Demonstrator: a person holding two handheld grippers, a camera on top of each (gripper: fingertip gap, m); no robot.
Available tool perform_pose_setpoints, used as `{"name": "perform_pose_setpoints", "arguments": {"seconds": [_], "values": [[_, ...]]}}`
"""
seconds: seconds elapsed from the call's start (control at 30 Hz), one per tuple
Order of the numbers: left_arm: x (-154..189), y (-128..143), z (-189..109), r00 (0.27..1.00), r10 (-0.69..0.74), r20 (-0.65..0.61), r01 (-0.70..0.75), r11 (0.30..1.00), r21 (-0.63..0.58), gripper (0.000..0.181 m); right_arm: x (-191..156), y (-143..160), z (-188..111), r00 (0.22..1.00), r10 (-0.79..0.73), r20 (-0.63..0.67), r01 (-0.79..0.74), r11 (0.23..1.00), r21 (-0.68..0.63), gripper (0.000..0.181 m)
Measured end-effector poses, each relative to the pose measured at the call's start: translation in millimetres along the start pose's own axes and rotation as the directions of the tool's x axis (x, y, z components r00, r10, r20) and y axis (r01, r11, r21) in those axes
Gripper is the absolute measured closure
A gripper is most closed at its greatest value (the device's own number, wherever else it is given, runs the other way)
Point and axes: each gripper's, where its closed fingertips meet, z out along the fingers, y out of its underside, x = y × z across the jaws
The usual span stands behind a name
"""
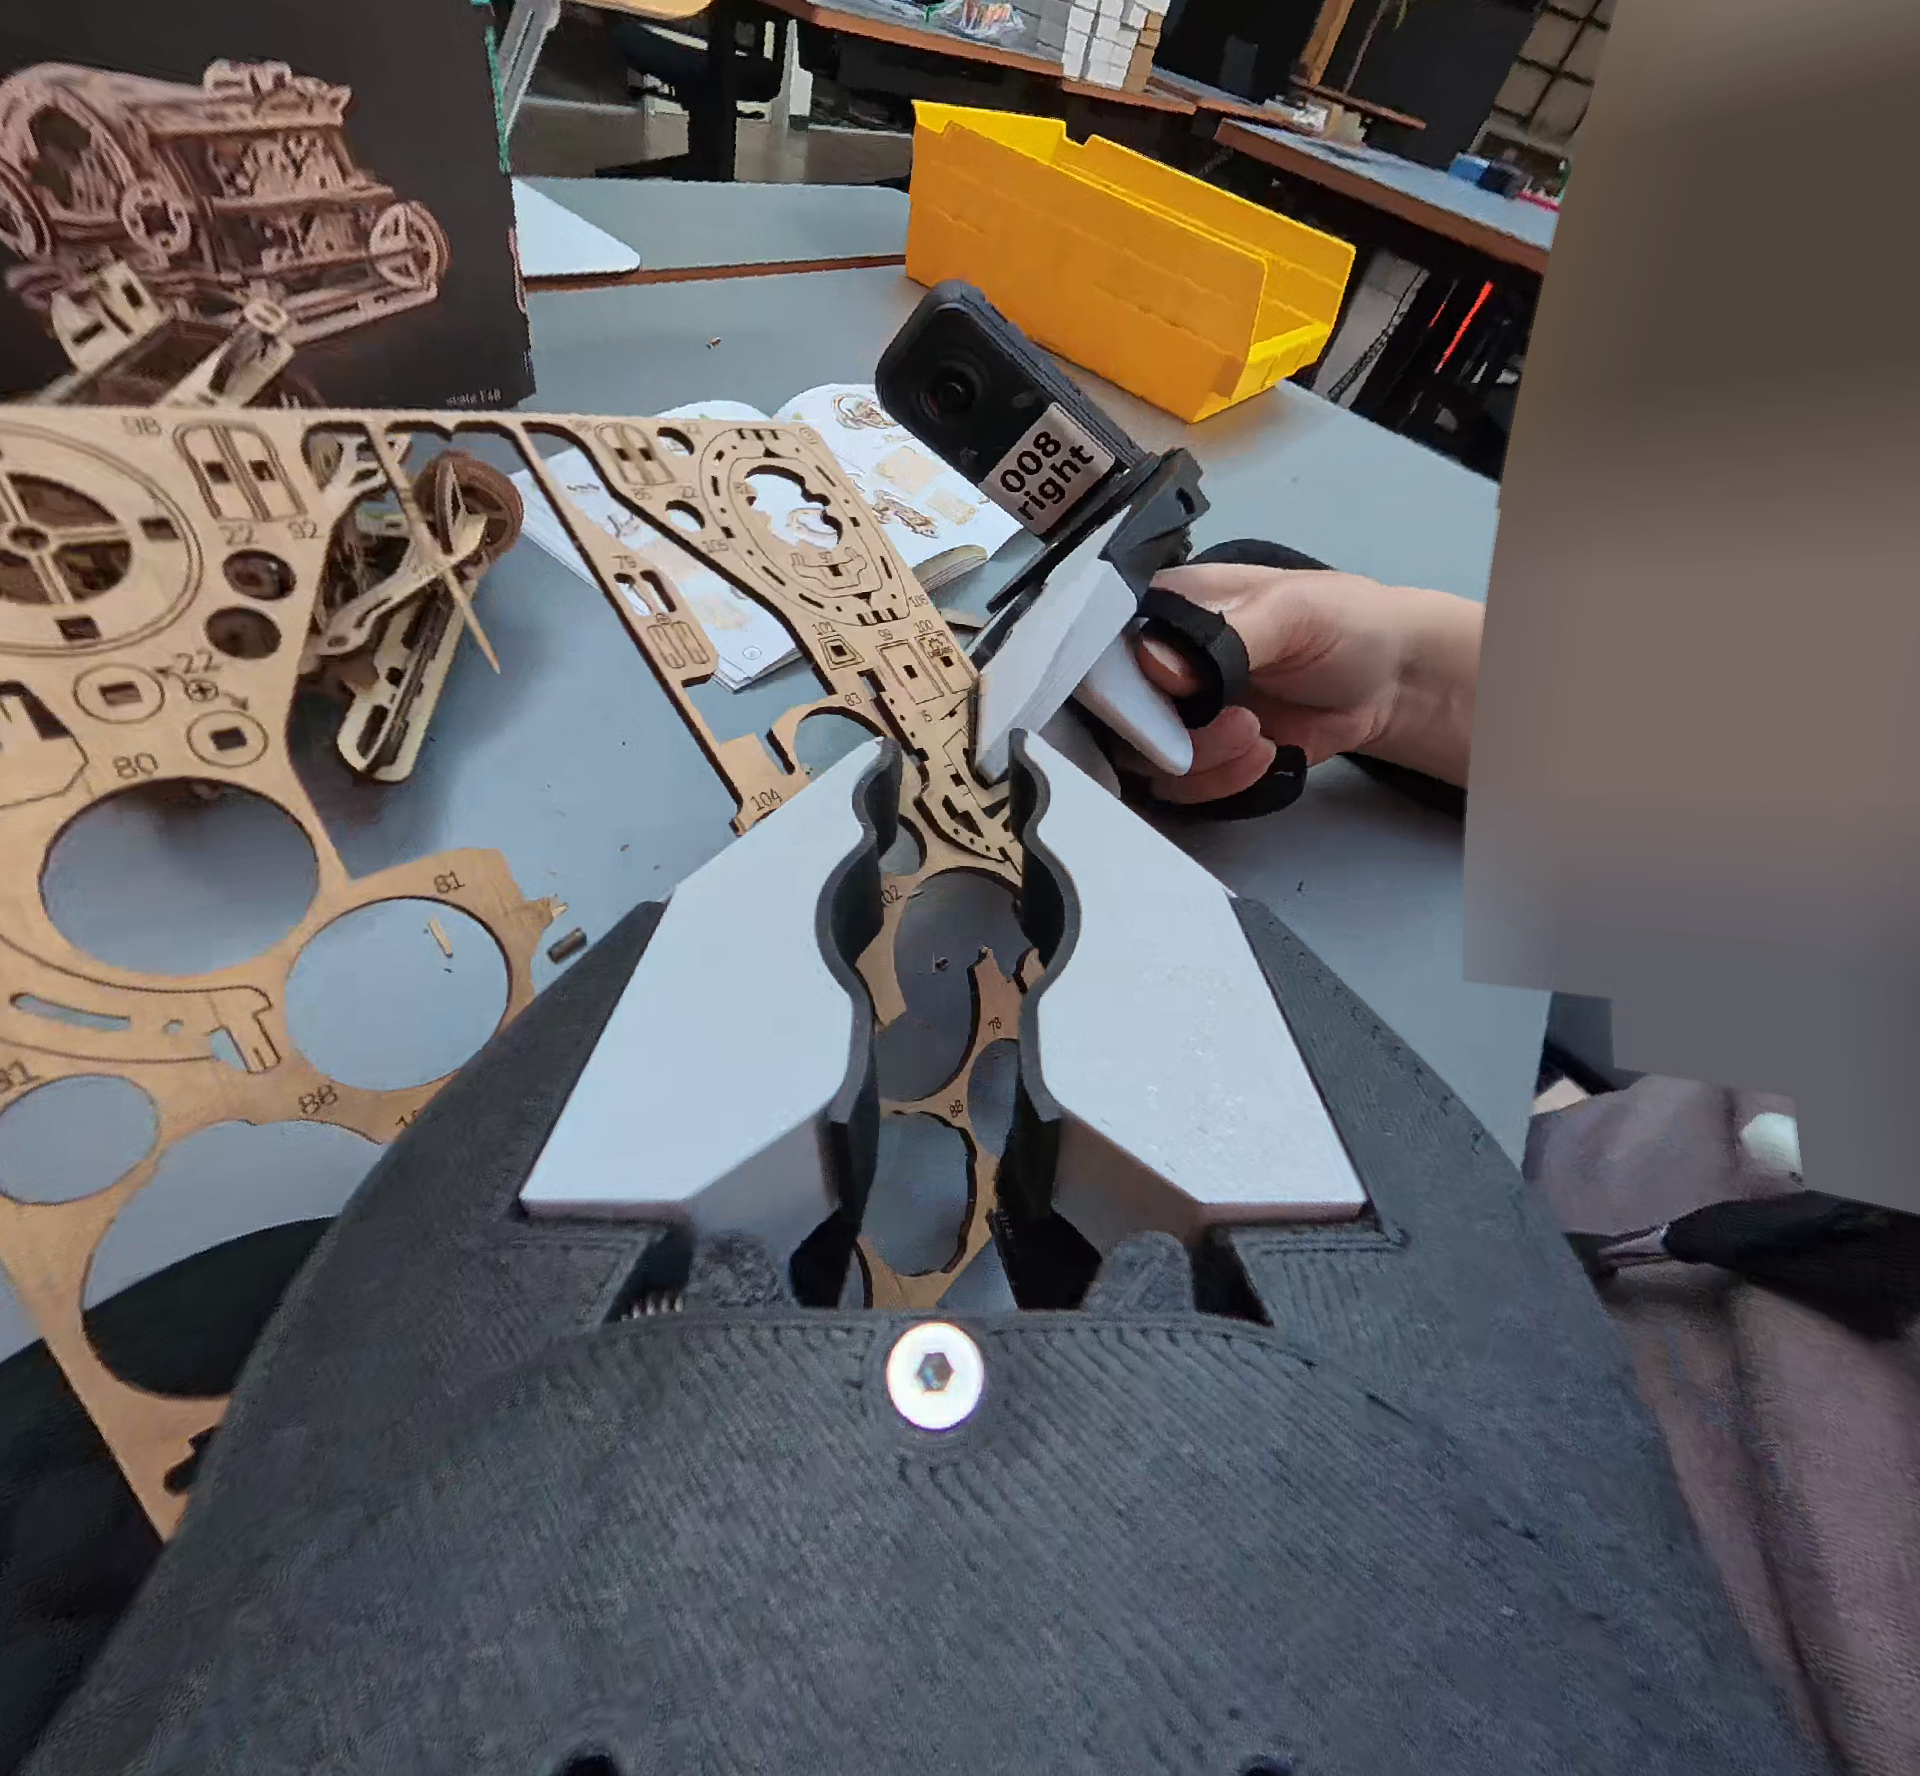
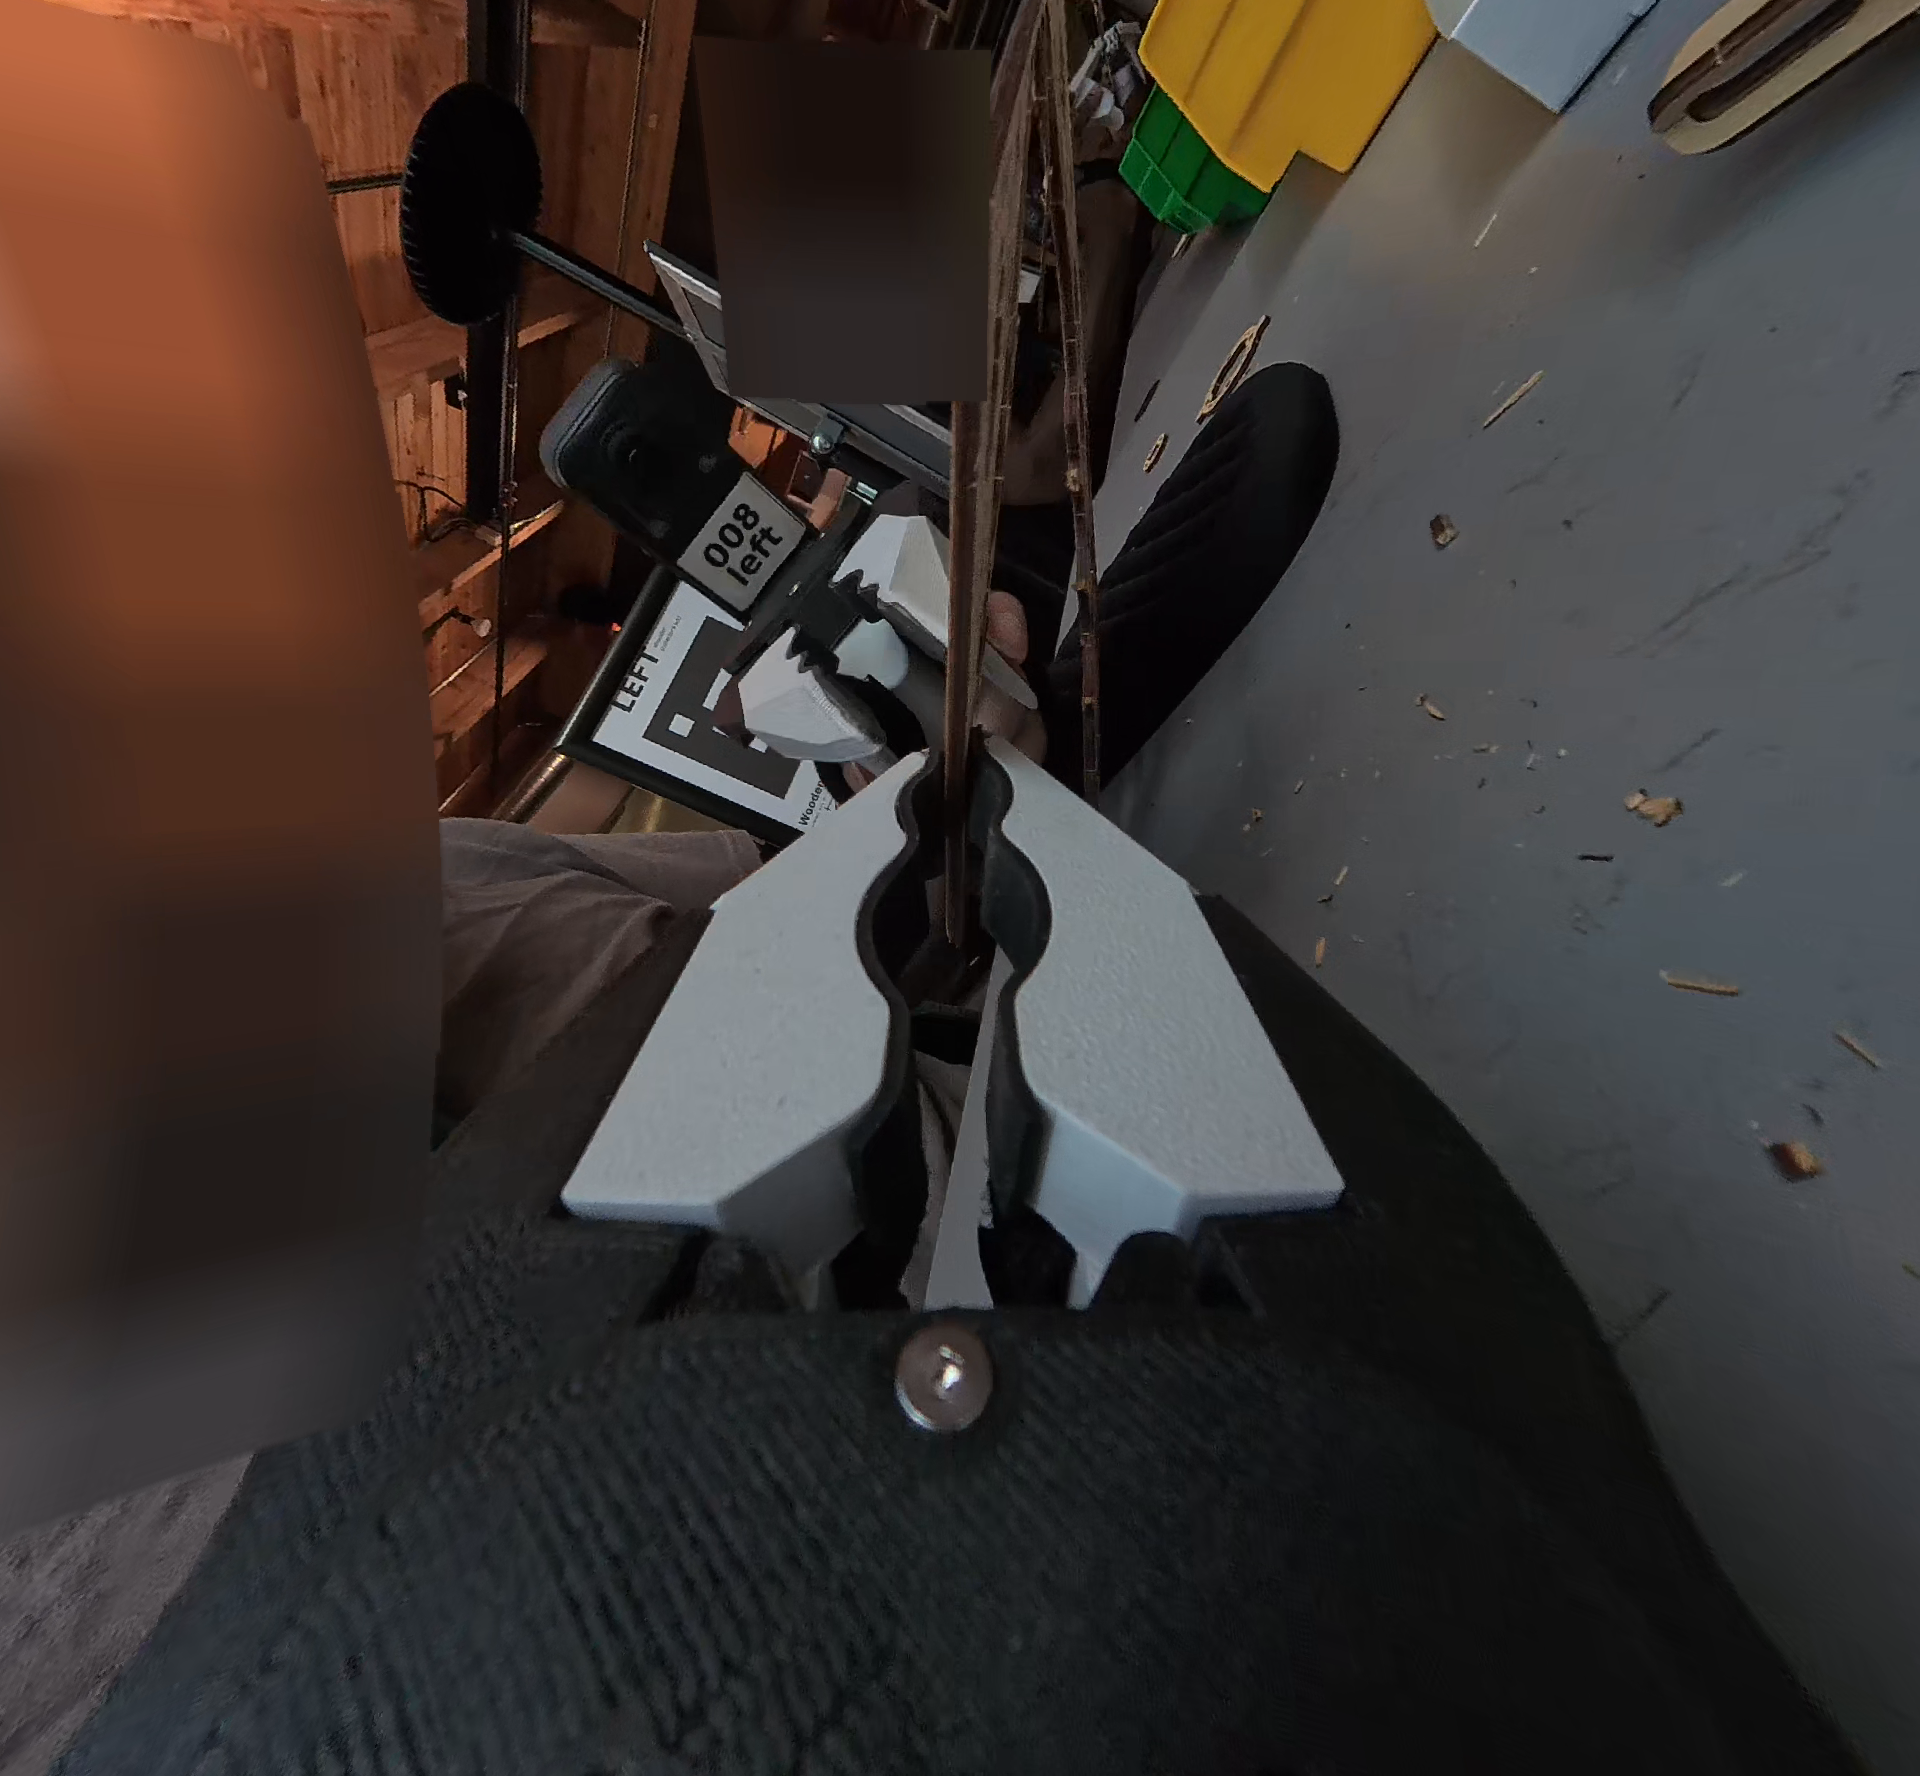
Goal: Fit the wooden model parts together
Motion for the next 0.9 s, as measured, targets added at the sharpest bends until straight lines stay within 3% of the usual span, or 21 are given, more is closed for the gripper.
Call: {"name": "perform_pose_setpoints", "arguments": {"seconds": [0.03,0.17,0.33,0.6,0.9], "values": [[3.3,-0.2,-0.8,0.998,0.063,0.013,-0.063,0.998,-0.006,0.154,-1.1,-1.1,-0.3,1.000,0.017,0.015,-0.017,1.000,0.008,0.181],[3.2,5.2,-5.2,0.980,0.184,0.078,-0.180,0.982,-0.062,0.152,0.0,-1.8,-0.7,1.000,0.006,0.005,-0.006,1.000,0.008,0.181],[0.6,4.7,-5.1,0.986,0.135,0.101,-0.131,0.990,-0.046,0.152,1.3,-3.6,1.0,0.998,-0.056,-0.036,0.057,0.998,0.023,0.181],[-2.6,1.0,-6.8,0.953,0.221,0.209,-0.218,0.975,-0.037,0.157,-0.9,-6.2,3.7,0.996,-0.076,-0.035,0.078,0.995,0.056,0.181],[1.3,2.8,-6.1,0.964,0.174,0.201,-0.173,0.985,-0.019,0.157,-1.9,-8.5,3.1,0.994,-0.104,-0.044,0.107,0.992,0.073,0.181]]}}
